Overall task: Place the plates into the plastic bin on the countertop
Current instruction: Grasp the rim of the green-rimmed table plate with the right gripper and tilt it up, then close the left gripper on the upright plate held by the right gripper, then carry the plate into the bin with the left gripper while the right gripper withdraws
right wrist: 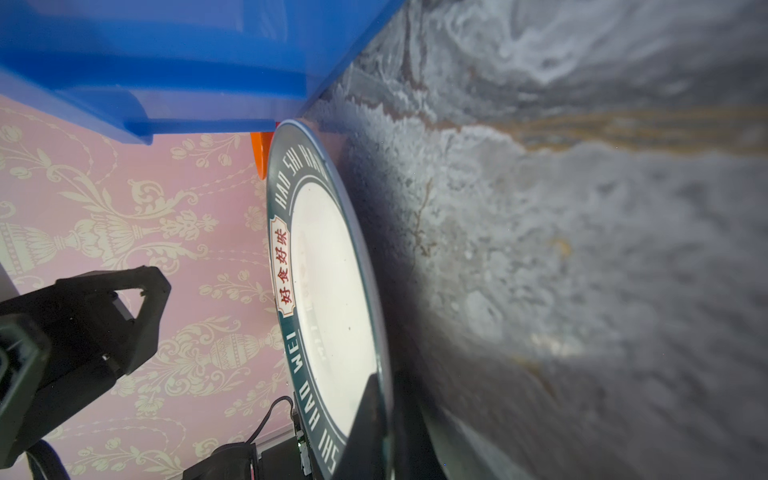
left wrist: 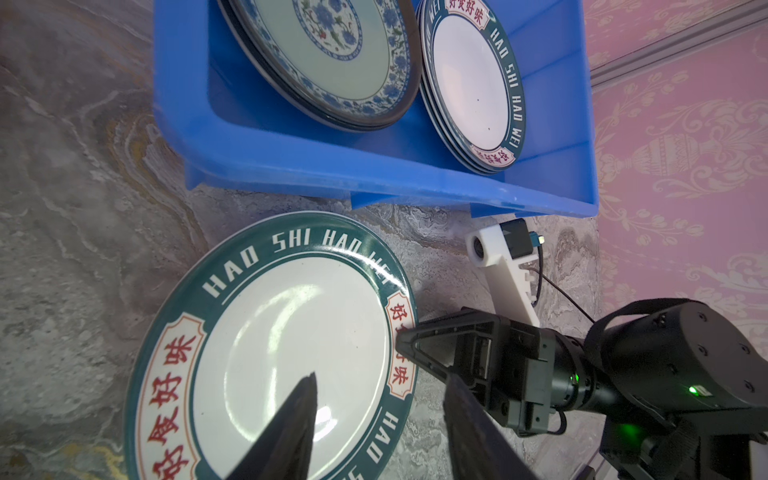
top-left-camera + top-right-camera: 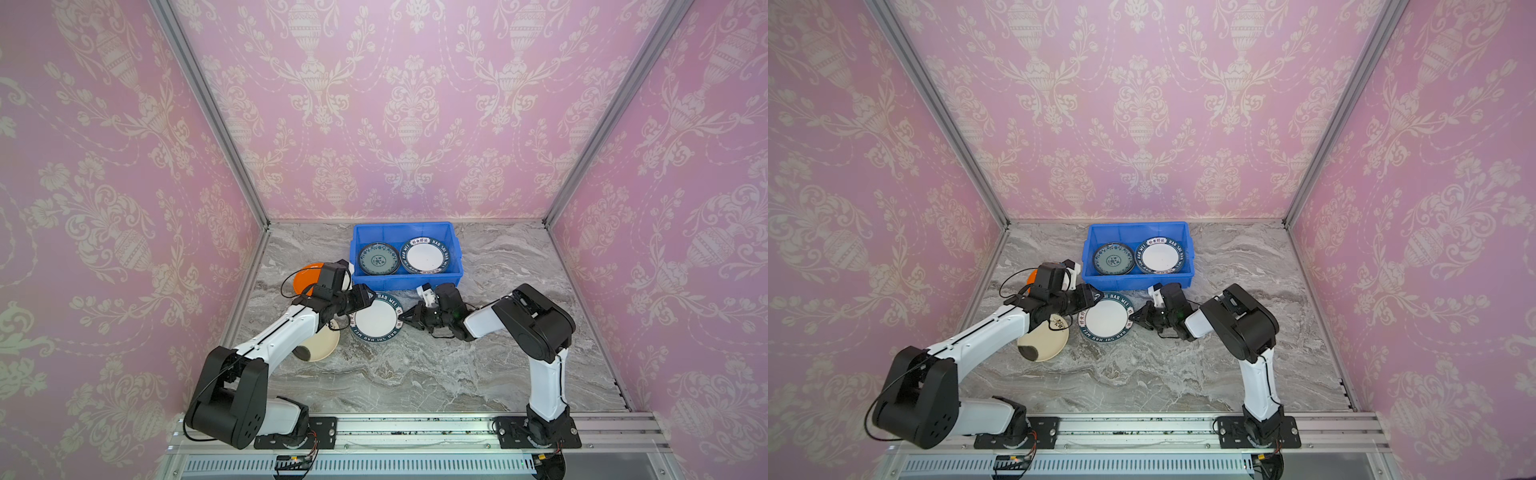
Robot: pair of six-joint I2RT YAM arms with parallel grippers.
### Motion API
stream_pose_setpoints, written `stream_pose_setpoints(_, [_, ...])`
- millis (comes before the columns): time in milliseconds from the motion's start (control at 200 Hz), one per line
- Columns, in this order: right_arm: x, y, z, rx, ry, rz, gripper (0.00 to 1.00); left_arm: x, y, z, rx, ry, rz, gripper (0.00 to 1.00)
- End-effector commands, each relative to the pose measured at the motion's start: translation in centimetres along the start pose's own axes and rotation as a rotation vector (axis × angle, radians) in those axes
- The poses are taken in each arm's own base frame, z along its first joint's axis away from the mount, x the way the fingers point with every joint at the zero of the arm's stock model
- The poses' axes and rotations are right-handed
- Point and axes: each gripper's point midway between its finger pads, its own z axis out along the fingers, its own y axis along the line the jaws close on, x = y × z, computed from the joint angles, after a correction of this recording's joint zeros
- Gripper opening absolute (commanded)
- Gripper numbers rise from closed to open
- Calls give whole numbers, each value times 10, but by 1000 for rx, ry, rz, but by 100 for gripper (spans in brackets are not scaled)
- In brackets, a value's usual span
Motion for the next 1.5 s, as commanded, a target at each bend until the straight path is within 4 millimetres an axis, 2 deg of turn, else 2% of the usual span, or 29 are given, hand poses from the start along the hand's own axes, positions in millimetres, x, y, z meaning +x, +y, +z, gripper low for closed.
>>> stream_pose_setpoints(0, [9, 8, -13, 10, 11, -17, 0, -9, -3, -4, -4, -10, 24, 53])
stream_pose_setpoints(185, [25, 13, -42, 57, 45, -39, 0, -13, -11, -8, 14, -15, 43, 53])
stream_pose_setpoints(345, [26, 27, -73, 103, 33, -77, 0, -17, -20, -10, 45, -9, 64, 54])
stream_pose_setpoints(520, [9, 52, -103, 111, -31, -117, 0, -20, -33, -12, 92, 3, 88, 54])
stream_pose_setpoints(906, [-30, 87, -145, 15, -172, -117, 0, -18, -49, -2, 206, 41, 64, 52])
stream_pose_setpoints(1001, [-34, 95, -152, 4, -192, -129, 0, -18, -53, 0, 234, 41, 49, 50])
stream_pose_setpoints(1091, [-38, 99, -156, -4, -203, -135, 0, -20, -55, 2, 250, 36, 39, 43])
stream_pose_setpoints(1201, [-41, 103, -156, -13, -209, -140, 0, -21, -58, 3, 268, 36, 30, 39])
stream_pose_setpoints(1346, [-43, 104, -157, -19, -221, -138, 0, -22, -59, 3, 271, 38, 24, 29])
stream_pose_setpoints(1496, [-46, 106, -159, -31, -232, -138, 0, -22, -60, 5, 278, 42, 22, 24])
